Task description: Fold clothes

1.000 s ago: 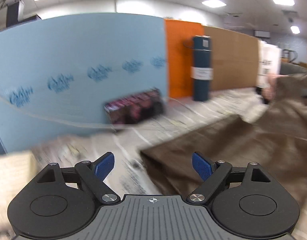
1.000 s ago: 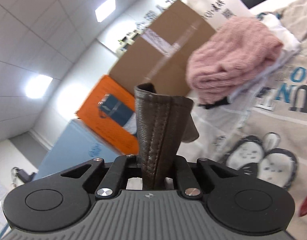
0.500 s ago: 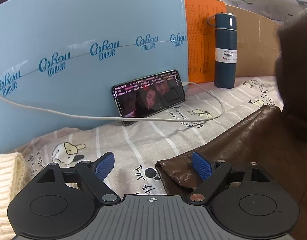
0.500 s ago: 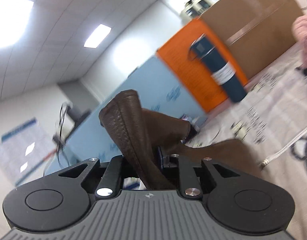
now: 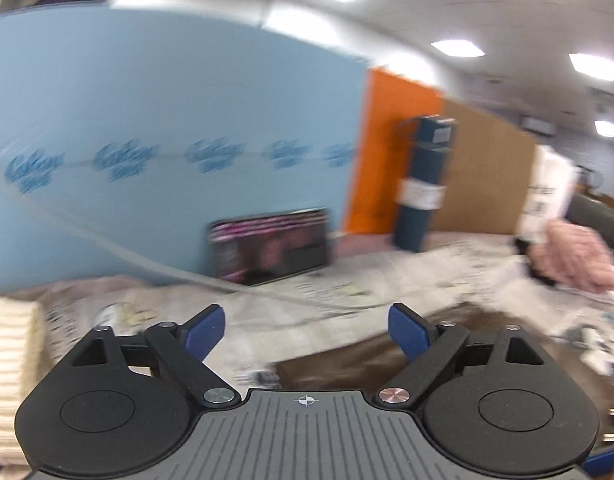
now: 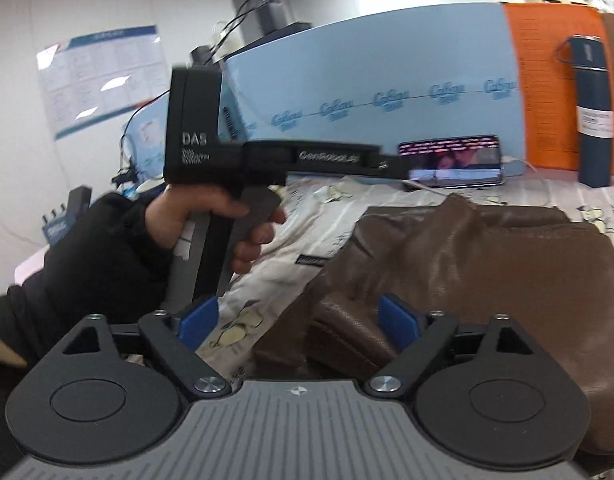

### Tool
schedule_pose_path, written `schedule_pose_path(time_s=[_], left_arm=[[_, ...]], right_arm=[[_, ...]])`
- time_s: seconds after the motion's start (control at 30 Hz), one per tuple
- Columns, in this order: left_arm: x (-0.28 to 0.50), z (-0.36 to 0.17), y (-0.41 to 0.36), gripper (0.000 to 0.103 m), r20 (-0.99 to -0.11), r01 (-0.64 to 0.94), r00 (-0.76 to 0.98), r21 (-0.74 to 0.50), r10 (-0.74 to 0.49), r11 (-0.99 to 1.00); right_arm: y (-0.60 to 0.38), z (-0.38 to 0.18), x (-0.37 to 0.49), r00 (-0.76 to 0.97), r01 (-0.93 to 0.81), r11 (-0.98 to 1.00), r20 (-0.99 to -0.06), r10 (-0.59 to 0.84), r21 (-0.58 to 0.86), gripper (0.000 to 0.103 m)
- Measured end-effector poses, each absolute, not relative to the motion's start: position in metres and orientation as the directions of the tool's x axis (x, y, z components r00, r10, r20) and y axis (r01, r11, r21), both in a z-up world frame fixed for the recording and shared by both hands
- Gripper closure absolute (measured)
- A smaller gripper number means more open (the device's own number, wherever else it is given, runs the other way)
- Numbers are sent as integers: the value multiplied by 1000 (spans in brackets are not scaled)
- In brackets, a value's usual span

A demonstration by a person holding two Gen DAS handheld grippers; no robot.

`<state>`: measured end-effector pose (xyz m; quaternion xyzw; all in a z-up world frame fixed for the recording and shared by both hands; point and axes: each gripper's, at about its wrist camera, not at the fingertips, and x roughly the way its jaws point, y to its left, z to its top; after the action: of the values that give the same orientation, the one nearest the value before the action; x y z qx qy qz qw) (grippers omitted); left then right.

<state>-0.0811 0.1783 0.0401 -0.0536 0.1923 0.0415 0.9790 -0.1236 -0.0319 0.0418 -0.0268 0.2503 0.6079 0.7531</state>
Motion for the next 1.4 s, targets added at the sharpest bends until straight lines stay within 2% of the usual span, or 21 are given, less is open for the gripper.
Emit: schedule_pose_path(time_s=[0.1,0.23,0.27,0.4,0.53,0.57,0.77,0.87,0.9,1.1,1.2,1.4], left_arm=[[-83,36,145,6,-425,2,905,46,18,999],[-70,8,126,6,-509,-24,847,255,155,967],[-68,3,126,5,-518,-29,840,260,165,965],[-71,10,141,5,-517,-58,847,145,125,988],[-86,20,175,5,-509,-166,858,-157,64,974],[-90,20,185,5,-513,-193,858,-252,38,949],[-104,8,198,5,-551,-230,832,-450,-65,863],[-110,2,203,5,-560,-251,820,-537,-119,805],[-111,0,201,5,-577,-260,808,-527,-116,809],[-112,-8,194,3,-522,-195,823,-630,-225,751],[-113,-13,191,0,-488,-161,827,-680,-278,715],[-115,-21,184,0,-410,-93,830,-770,-378,631]], right_arm=[[-26,32,-124,133,-923,279,-460,878,266,12],[-26,24,-124,137,-923,289,-486,863,253,10],[-27,25,-125,137,-925,286,-481,866,249,10],[-45,34,-123,111,-921,255,-427,898,296,9],[-68,46,-104,168,-896,287,-340,925,338,3],[-76,48,-97,202,-883,319,-334,921,345,3],[-121,48,-53,425,-740,550,-366,828,386,3],[-132,43,-32,451,-675,610,-422,786,415,3],[-134,40,-25,449,-656,620,-438,779,431,3],[-129,21,7,361,-581,602,-490,794,547,3],[-121,10,17,263,-547,542,-484,834,637,3],[-112,10,22,204,-511,487,-450,869,708,2]])
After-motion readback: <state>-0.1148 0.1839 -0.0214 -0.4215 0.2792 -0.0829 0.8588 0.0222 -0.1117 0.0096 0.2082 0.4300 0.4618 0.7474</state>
